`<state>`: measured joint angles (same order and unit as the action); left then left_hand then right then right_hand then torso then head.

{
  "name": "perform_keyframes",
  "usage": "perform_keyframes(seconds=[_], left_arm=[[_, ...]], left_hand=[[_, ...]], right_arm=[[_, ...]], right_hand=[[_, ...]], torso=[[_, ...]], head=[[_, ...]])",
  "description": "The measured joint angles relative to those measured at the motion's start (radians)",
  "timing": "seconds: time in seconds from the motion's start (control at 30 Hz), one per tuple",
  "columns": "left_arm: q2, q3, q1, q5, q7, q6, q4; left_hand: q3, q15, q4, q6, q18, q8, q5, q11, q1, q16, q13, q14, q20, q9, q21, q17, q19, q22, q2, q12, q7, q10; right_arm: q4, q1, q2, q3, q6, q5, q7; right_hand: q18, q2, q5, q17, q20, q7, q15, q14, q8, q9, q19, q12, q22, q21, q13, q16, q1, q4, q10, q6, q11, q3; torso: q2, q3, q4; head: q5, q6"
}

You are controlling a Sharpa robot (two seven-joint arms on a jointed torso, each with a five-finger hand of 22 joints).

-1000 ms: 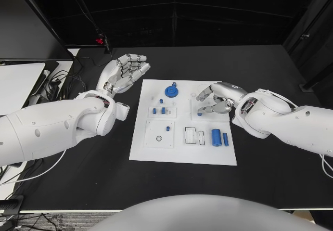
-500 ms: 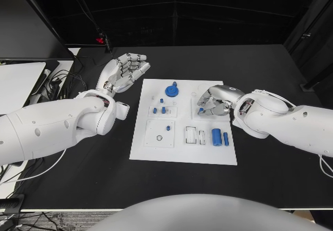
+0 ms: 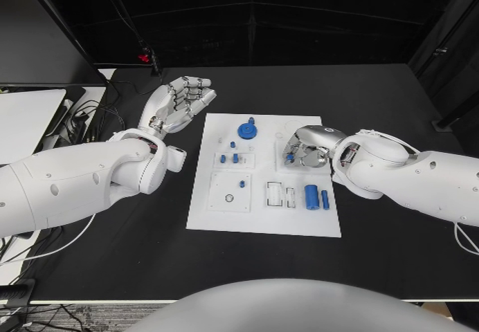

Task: Assemble the parts on the task board

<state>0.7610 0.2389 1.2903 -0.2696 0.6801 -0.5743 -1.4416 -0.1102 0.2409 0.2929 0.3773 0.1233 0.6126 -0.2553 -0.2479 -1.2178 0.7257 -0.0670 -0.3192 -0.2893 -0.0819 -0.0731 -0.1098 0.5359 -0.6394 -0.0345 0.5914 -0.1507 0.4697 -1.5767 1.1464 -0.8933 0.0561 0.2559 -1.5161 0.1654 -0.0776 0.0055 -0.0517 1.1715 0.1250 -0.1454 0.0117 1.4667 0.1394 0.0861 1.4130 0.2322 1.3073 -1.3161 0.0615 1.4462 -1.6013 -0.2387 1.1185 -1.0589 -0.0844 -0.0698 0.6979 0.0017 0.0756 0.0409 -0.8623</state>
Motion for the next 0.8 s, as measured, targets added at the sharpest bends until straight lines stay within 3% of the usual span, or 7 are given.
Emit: perform_keyframes(seconds=[0.2, 0.33, 0.5, 0.8], left_arm=[[0.000, 0.000, 0.000, 0.000, 0.000, 0.000, 0.000], [0.001, 0.000, 0.000, 0.000, 0.000, 0.000, 0.000], [0.001, 0.000, 0.000, 0.000, 0.000, 0.000, -0.001], [0.003, 0.000, 0.000, 0.000, 0.000, 0.000, 0.000]], left_hand=[[0.000, 0.000, 0.000, 0.000, 0.000, 0.000, 0.000, 0.000, 0.000, 0.000, 0.000, 0.000, 0.000, 0.000, 0.000, 0.000, 0.000, 0.000, 0.000, 0.000, 0.000, 0.000], [0.000, 0.000, 0.000, 0.000, 0.000, 0.000, 0.000, 0.000, 0.000, 0.000, 0.000, 0.000, 0.000, 0.000, 0.000, 0.000, 0.000, 0.000, 0.000, 0.000, 0.000, 0.000], [0.000, 0.000, 0.000, 0.000, 0.000, 0.000, 0.000, 0.000, 0.000, 0.000, 0.000, 0.000, 0.000, 0.000, 0.000, 0.001, 0.000, 0.000, 0.000, 0.000, 0.000, 0.000], [0.000, 0.000, 0.000, 0.000, 0.000, 0.000, 0.000, 0.000, -0.004, 0.000, 0.000, 0.000, 0.000, 0.000, 0.000, 0.001, 0.000, 0.000, -0.004, 0.000, 0.000, 0.000]], right_arm=[[-0.003, 0.000, 0.000, -0.001, 0.001, -0.020, 0.010], [-0.006, -0.001, -0.002, -0.001, 0.010, -0.034, 0.009], [-0.016, -0.003, -0.012, 0.000, 0.035, -0.043, -0.002], [-0.087, 0.002, -0.072, -0.001, 0.149, -0.010, -0.053]], right_hand=[[0.000, -0.003, 0.001, 0.001, -0.016, 0.019, -0.016, -0.002, 0.016, 0.002, 0.006, -0.006, 0.000, 0.000, -0.004, 0.000, -0.037, 0.011, 0.049, -0.051, 0.017, -0.024], [0.000, -0.003, 0.004, 0.005, -0.025, 0.026, -0.021, 0.000, 0.020, 0.003, 0.008, -0.026, 0.000, -0.005, -0.004, 0.000, -0.049, 0.011, 0.058, -0.074, 0.008, -0.031], [0.000, -0.001, 0.006, 0.005, -0.028, 0.027, -0.021, 0.000, 0.020, 0.008, 0.011, -0.041, 0.000, -0.005, -0.004, 0.000, -0.051, 0.008, 0.072, -0.077, 0.011, -0.034], [0.000, -0.008, 0.006, 0.005, -0.028, 0.027, -0.021, 0.000, 0.013, 0.004, 0.011, -0.070, 0.000, -0.005, -0.002, 0.000, -0.060, 0.002, 0.082, -0.078, 0.015, -0.040]], torso=[[0.000, 0.0001, 0.0000], [0.000, 0.0001, 0.0000], [0.000, 0.0001, 0.0000], [-0.001, 0.0002, -0.0001]], head=[[-0.001, 0.000], [0.000, 0.000], [-0.002, 0.000], [-0.007, 0.004]])
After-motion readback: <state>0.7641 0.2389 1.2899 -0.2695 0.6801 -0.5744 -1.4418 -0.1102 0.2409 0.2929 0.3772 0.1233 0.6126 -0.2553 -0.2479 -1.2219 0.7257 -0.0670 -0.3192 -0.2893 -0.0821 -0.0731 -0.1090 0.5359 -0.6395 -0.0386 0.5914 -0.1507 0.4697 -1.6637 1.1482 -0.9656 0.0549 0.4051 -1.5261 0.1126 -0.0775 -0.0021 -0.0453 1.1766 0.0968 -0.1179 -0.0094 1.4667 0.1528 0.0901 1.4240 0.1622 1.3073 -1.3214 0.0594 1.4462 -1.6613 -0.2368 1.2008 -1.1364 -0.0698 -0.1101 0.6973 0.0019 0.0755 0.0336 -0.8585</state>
